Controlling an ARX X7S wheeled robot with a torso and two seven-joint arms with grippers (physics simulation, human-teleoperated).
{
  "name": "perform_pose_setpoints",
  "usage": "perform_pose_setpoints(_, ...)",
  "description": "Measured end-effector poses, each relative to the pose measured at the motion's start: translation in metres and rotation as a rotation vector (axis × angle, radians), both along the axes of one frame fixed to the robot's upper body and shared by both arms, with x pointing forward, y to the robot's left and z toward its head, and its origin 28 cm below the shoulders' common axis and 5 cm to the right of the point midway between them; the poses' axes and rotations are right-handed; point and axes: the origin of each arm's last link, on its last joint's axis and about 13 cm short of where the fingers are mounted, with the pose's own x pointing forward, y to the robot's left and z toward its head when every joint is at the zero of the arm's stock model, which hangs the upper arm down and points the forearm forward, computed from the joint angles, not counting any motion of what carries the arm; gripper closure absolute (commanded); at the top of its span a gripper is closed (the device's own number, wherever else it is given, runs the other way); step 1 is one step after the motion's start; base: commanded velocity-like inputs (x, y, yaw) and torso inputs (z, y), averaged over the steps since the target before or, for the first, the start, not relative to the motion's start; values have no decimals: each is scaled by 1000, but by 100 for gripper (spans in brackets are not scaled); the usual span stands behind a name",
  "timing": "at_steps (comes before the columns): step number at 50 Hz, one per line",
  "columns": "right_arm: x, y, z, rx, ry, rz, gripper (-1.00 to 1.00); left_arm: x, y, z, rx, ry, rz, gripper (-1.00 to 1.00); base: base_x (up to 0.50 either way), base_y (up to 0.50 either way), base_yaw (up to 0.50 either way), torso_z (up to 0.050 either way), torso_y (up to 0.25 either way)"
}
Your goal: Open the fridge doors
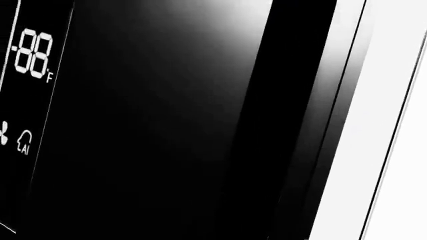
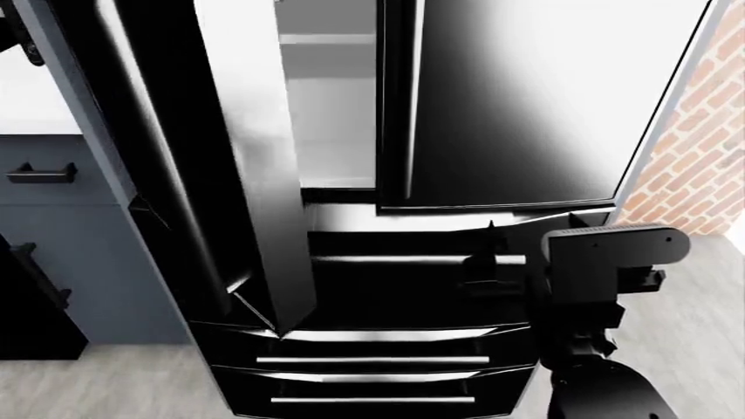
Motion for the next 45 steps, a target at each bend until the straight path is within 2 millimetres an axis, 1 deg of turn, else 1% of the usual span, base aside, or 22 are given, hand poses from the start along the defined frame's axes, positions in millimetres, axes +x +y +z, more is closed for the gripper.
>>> perform_pose_setpoints(10,0,1,0,0,0,8,-100,-17,13,21,-141,-109,104,100,5,0,3,2,3)
perform_pose_setpoints(26,1,2,-3,4,5,20,-100,-38,33,33,-297,-174,305,100,6,3,1,3,2)
perform_pose_setpoints(27,1,2,-3,5,6,20,-100,-39,35,34,-309,-176,318,-100,0,4,0,10,10)
perform_pose_setpoints(29,1,2,-4,5,6,21,-100,-40,42,42,-445,-198,310,-100,0,0,0,0,0)
perform_pose_setpoints(32,1,2,-5,6,10,22,-100,-43,55,51,-579,-234,349,-100,4,0,-2,4,0)
perform_pose_setpoints(39,2,2,-7,9,16,27,-100,-45,66,51,-593,-237,315,-100,4,0,-1,1,0)
perform_pose_setpoints(45,2,3,-8,11,19,32,-100,-46,71,48,-620,-278,323,-100,0,0,3,0,4)
